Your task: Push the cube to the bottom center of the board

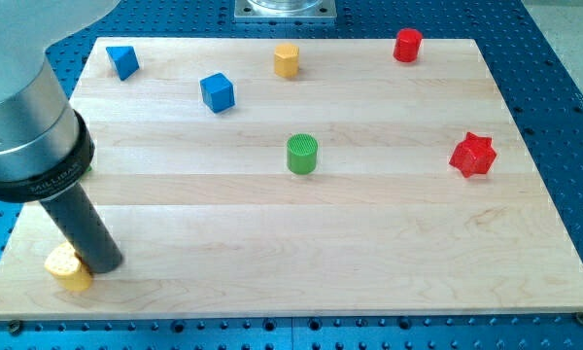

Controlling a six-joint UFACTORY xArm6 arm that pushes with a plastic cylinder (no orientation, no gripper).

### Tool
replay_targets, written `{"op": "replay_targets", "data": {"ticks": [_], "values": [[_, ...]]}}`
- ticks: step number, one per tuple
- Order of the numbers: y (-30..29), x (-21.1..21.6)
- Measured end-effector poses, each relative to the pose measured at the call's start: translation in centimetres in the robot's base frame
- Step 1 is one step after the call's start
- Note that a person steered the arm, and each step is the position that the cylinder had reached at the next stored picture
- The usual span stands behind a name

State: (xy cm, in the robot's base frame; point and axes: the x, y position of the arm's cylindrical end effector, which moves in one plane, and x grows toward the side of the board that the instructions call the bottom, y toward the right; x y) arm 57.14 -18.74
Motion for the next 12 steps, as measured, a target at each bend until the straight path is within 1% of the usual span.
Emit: {"op": "replay_targets", "data": {"ticks": [1,2,3,5,6,7,8,9,10,11,12], "values": [[2.6,-1.1],[7.3,-1.8],[8.5,-1.8],[8.5,-1.8],[8.4,-4.1],[9.3,-10.4],[10.3,-18.1],[5.2,-20.1],[4.9,-23.4],[10.4,-27.9],[13.9,-24.9]]}}
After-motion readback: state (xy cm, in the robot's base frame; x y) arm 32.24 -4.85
